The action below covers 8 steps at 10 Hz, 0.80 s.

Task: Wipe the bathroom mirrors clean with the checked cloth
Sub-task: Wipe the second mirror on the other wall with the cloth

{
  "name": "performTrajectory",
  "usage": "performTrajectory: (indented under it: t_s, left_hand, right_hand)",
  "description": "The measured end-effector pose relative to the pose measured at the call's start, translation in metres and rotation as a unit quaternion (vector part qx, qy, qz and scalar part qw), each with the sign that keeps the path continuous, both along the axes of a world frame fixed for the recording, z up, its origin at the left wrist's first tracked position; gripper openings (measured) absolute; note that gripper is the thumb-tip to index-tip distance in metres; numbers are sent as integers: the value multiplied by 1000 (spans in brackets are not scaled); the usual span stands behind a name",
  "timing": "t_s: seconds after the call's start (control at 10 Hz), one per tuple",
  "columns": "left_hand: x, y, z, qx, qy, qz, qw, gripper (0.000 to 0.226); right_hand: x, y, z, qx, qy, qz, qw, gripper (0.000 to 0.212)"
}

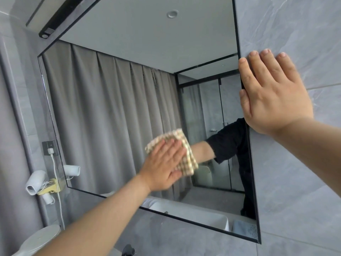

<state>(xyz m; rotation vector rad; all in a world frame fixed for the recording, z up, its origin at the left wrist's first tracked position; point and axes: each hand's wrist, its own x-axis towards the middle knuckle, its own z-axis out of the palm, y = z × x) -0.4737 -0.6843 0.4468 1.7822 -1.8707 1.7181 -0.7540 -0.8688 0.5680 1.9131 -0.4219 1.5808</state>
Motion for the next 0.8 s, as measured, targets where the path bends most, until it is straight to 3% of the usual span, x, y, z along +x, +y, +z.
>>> performTrajectory:
  t_s: [0.2, 0.4, 0.6, 0.8]
  left_hand:
    - [-27, -16, 133, -111, 106, 21, 988, 71]
    - [-40, -20, 164, -157, 145, 8, 977, 72]
    - [-42, -24, 99, -110, 121, 10, 987, 70]
    - [-52, -21, -23, -60, 142, 5, 988, 72]
  right_hand:
    - [0, 0, 0, 2, -1, 2, 1000, 61]
    - [0, 0, 0, 5, 2, 1, 1000, 61]
    - [-1, 1, 0, 3, 2, 0, 1000, 61]
    - [-3, 2, 1, 15, 15, 3, 1000, 62]
